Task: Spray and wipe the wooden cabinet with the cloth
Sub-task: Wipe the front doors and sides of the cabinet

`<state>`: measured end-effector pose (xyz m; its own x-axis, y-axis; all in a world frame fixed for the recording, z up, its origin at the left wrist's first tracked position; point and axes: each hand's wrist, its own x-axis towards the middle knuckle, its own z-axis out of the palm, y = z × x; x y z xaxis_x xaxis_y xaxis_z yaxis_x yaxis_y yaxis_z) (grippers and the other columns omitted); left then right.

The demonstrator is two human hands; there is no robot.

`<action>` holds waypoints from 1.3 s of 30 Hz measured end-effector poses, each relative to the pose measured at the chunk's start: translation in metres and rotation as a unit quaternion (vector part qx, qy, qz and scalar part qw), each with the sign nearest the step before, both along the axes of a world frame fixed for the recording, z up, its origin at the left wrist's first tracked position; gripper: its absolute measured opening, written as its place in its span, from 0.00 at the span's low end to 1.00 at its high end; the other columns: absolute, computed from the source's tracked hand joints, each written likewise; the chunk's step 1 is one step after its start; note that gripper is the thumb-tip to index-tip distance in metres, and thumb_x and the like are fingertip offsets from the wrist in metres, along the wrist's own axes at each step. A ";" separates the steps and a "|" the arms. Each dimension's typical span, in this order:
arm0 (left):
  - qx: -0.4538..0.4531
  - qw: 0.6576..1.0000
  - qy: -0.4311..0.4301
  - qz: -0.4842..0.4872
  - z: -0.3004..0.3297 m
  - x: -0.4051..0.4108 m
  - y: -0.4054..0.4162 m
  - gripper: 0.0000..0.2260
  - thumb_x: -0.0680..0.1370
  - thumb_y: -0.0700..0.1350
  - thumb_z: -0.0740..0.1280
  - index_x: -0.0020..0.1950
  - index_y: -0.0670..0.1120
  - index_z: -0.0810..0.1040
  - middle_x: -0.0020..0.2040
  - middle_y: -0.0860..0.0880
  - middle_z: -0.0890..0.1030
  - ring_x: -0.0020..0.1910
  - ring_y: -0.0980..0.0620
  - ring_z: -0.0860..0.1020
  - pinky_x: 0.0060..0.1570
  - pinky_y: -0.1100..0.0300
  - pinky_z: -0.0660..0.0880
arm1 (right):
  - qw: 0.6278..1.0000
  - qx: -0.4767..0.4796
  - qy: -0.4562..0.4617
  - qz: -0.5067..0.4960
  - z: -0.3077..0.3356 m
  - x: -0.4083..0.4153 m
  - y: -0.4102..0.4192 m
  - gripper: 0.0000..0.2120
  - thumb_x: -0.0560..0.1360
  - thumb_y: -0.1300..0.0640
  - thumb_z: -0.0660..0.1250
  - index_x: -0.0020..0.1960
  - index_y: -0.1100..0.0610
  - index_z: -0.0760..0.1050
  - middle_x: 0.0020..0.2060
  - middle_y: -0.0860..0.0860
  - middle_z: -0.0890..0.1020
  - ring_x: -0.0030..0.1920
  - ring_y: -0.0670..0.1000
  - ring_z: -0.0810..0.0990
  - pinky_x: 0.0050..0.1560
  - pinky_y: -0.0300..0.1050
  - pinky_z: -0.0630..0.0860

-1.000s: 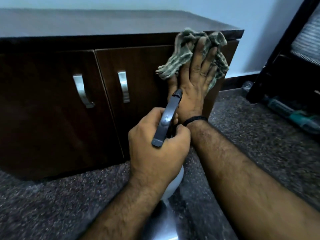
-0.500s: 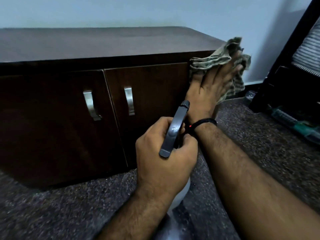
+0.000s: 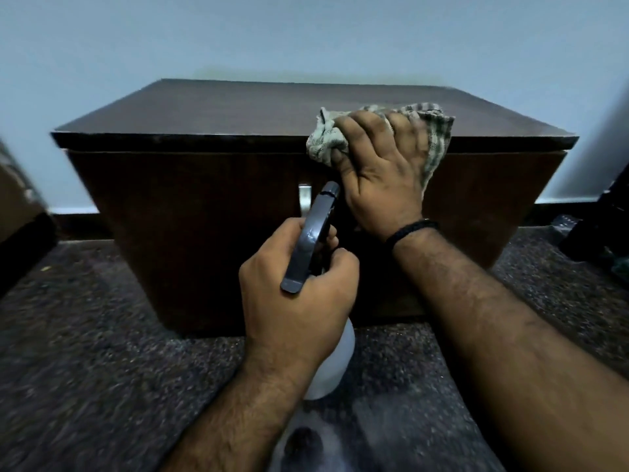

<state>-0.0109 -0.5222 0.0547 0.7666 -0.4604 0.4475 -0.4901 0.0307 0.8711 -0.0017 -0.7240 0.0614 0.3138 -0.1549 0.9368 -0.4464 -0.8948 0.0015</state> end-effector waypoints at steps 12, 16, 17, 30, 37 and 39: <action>0.010 0.994 0.019 0.110 -0.021 0.067 0.087 0.05 0.69 0.48 0.68 0.42 0.49 0.80 0.30 0.44 0.80 0.30 0.41 0.82 0.35 0.42 0.80 | 0.993 -0.036 0.101 0.050 0.003 0.095 0.099 0.23 0.84 0.45 0.56 0.77 0.46 0.66 0.74 0.46 0.71 0.77 0.55 0.64 0.78 0.54 0.50; 0.014 0.988 0.027 0.149 -0.031 0.090 0.108 0.05 0.69 0.48 0.68 0.41 0.48 0.80 0.30 0.43 0.80 0.31 0.39 0.82 0.36 0.41 0.80 | 0.984 -0.095 0.142 0.052 -0.001 0.129 0.132 0.25 0.85 0.48 0.56 0.81 0.47 0.56 0.80 0.47 0.60 0.80 0.57 0.56 0.79 0.56 0.50; 0.013 0.987 0.029 0.158 -0.032 0.094 0.112 0.05 0.69 0.48 0.69 0.41 0.48 0.81 0.30 0.43 0.81 0.31 0.38 0.82 0.36 0.41 0.80 | 0.981 -0.104 0.158 0.052 -0.001 0.135 0.138 0.26 0.85 0.49 0.55 0.82 0.46 0.54 0.81 0.47 0.57 0.81 0.58 0.54 0.79 0.58 0.50; 0.069 0.970 0.070 0.221 -0.076 0.112 0.135 0.08 0.68 0.51 0.69 0.40 0.47 0.80 0.30 0.42 0.82 0.32 0.39 0.83 0.36 0.42 0.81 | 0.910 -0.226 0.309 0.158 -0.101 0.183 0.148 0.29 0.81 0.54 0.60 0.81 0.48 0.59 0.81 0.46 0.58 0.80 0.53 0.56 0.78 0.54 0.57; 0.095 0.966 0.073 0.228 -0.102 0.103 0.138 0.09 0.69 0.52 0.68 0.39 0.46 0.79 0.28 0.43 0.81 0.30 0.40 0.82 0.34 0.43 0.80 | 0.884 -0.189 0.363 0.228 -0.170 0.166 0.139 0.24 0.75 0.59 0.62 0.71 0.56 0.73 0.70 0.52 0.77 0.70 0.57 0.75 0.65 0.58 0.77; 0.102 0.965 0.076 0.231 -0.103 0.100 0.137 0.09 0.69 0.53 0.68 0.40 0.47 0.80 0.28 0.45 0.81 0.31 0.42 0.82 0.37 0.44 0.81 | 0.886 -0.199 0.363 0.208 -0.169 0.164 0.138 0.25 0.74 0.57 0.69 0.72 0.51 0.74 0.72 0.48 0.74 0.73 0.54 0.72 0.71 0.54 0.71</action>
<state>0.0891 -0.3854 -0.0486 0.9606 -0.1208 0.2502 -0.2768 -0.3391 0.8991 0.1624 -0.5865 -0.1081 0.8079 0.4136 0.4198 0.1701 -0.8457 0.5059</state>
